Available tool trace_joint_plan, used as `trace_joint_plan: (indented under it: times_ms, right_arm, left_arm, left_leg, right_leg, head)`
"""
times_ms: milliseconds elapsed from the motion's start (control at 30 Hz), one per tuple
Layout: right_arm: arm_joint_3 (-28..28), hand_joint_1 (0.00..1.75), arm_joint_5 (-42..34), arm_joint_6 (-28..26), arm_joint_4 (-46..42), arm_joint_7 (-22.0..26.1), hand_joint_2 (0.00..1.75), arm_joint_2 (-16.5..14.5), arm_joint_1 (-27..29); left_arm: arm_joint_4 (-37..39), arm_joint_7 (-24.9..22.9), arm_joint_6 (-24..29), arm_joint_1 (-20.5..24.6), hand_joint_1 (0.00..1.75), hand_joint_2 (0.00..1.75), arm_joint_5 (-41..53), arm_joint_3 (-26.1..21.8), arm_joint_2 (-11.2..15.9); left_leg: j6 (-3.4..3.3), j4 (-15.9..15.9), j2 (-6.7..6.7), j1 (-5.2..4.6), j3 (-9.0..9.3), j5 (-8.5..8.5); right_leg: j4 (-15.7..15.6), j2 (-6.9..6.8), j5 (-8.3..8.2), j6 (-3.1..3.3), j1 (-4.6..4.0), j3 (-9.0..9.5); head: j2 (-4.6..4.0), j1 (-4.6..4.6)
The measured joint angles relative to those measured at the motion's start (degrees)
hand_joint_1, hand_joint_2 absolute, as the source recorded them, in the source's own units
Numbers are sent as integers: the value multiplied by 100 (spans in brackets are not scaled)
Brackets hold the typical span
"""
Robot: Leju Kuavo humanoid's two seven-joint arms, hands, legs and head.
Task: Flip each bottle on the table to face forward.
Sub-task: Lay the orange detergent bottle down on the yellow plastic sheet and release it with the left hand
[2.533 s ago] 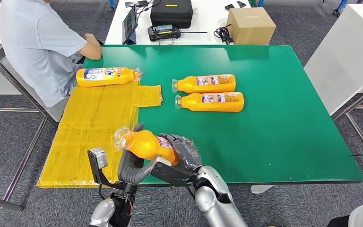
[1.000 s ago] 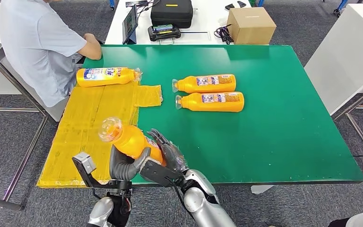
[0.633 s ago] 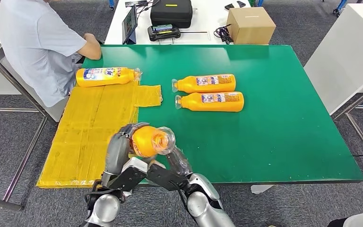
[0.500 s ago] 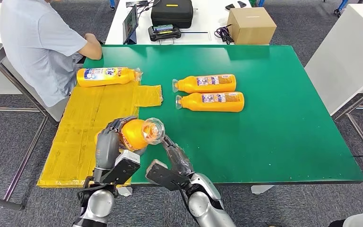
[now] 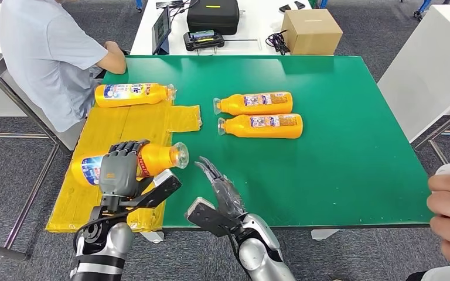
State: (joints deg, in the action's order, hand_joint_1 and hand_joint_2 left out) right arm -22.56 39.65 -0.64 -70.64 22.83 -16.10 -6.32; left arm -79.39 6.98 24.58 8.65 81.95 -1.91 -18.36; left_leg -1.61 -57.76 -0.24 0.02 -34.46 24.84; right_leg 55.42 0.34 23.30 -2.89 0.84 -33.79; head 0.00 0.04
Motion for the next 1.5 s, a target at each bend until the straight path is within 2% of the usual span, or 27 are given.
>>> trace_joint_plan:
  times_ms: [167, 267, 367, 500, 633, 867, 900, 933, 1033, 1100, 1500]
  right_arm:
    - [22, 0, -45, 11, -1, 67, 175, 38, 12]
    - [65, 0, -80, 11, -27, 117, 175, 46, 53]
    - [110, 0, -93, 11, -80, 146, 175, 47, 95]
    - [152, 0, -95, 11, -117, 157, 175, 47, 129]
    - [184, 0, -119, 30, -125, 197, 175, 47, 155]
    - [226, 0, -179, 97, -125, 272, 175, 43, 166]
    - [231, 0, -179, 98, -125, 272, 175, 43, 166]
    - [234, 0, -179, 99, -125, 273, 175, 43, 166]
    - [236, 0, -180, 108, -125, 280, 175, 40, 165]
    - [236, 0, -187, 123, -124, 291, 175, 28, 164]
    - [254, 0, -320, 129, 25, 352, 175, 2, 46]
  left_arm:
    - [524, -607, -267, 183, 175, 175, 731, -68, 121]
    - [867, -941, -582, 265, 175, 175, 790, -5, 198]
    - [1133, -1130, -681, 306, 175, 175, 801, 95, 277]
    - [1322, -1105, -724, 346, 175, 175, 801, 139, 325]
    - [1436, -735, -919, 366, 162, 175, 749, 149, 325]
    - [1615, -517, -993, 389, 161, 175, 738, 148, 263]
    - [1629, -517, -993, 398, 155, 175, 738, 148, 262]
    - [1643, -517, -993, 405, 132, 175, 738, 148, 261]
    - [1677, -517, -996, 427, 31, 175, 738, 146, 251]
    - [1711, -517, -1017, 448, 4, 175, 742, 145, 245]
    - [2321, -562, -1261, 805, 0, 175, 780, 145, 237]
  left_leg:
    - [0, 0, 0, 0, 1, 0]
    - [0, 0, 0, 0, 0, -1]
    - [0, 0, 1, 0, -1, 0]
    - [0, 0, 0, 0, -3, 0]
    - [0, 0, 0, 0, -3, 0]
    - [0, -1, 0, 0, -3, 0]
    - [0, -1, 0, 0, -3, 0]
    - [0, -1, 0, 0, -3, 0]
    - [0, -1, 0, 0, -3, 0]
    - [0, -1, 0, 0, -3, 0]
    - [0, 0, -9, 0, 15, -1]
  right_leg:
    - [0, 0, 0, 0, 0, 0]
    - [0, 0, 0, 0, 0, -1]
    - [0, 0, 0, 0, 0, -3]
    - [0, 0, 0, 0, 0, -4]
    - [0, 0, 0, 0, 0, -4]
    - [0, 0, 0, 0, 0, -3]
    - [0, 0, 0, 0, 0, -3]
    - [0, 0, 0, 0, 0, -3]
    - [0, 0, 0, 0, 0, -3]
    - [0, 0, 0, 0, 0, -3]
    - [0, -10, 0, 0, 0, 21]
  head:
    - [0, -1]
    - [0, 0]
    - [0, 0]
    - [0, -1]
    - [0, 0]
    - [0, -1]
    - [0, -1]
    - [0, -1]
    - [0, -1]
    - [0, -1]
    - [0, -1]
